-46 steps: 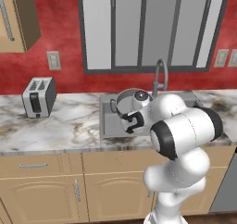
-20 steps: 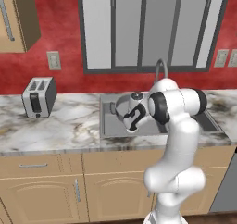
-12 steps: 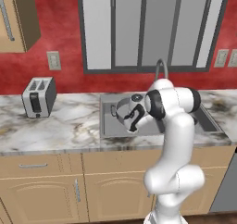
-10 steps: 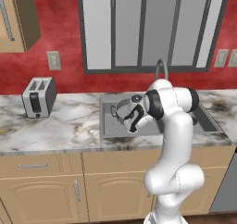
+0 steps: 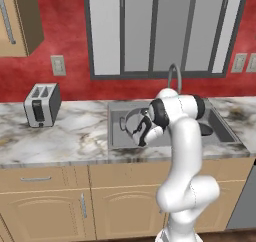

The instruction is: Move the pot and pan from the stove into the sink.

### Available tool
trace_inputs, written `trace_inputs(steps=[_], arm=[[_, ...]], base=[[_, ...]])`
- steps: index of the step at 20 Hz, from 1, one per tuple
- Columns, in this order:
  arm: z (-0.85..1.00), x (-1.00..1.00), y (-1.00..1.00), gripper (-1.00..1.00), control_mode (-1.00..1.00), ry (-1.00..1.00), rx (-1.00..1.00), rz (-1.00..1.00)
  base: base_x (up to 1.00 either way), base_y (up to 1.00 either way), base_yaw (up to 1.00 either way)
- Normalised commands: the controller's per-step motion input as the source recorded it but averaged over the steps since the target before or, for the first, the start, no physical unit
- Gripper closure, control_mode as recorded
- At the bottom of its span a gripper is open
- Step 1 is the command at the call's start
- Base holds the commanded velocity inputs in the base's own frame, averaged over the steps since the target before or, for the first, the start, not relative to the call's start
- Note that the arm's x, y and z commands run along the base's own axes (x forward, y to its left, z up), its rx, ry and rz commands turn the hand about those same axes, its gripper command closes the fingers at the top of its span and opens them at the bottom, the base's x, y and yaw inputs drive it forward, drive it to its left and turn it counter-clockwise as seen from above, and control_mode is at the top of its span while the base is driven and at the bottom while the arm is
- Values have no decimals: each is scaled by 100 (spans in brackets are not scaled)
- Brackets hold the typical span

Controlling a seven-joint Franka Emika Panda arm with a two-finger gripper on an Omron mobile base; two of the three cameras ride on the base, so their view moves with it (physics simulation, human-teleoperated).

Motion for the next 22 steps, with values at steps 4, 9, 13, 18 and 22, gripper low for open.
trace_inputs(steps=[4,9,13,18,22], arm=[[-8,40,2,100,-100,0,0,-6],[-2,27,0,100,-100,1,0,-4],[0,6,1,-100,-100,1,0,-4],[32,0,4,-100,-100,-2,2,-13],[66,-10,1,-100,-100,-6,6,-18]], base=[[0,0,0],[0,0,0],[0,0,0],[0,0,0],[0,0,0]])
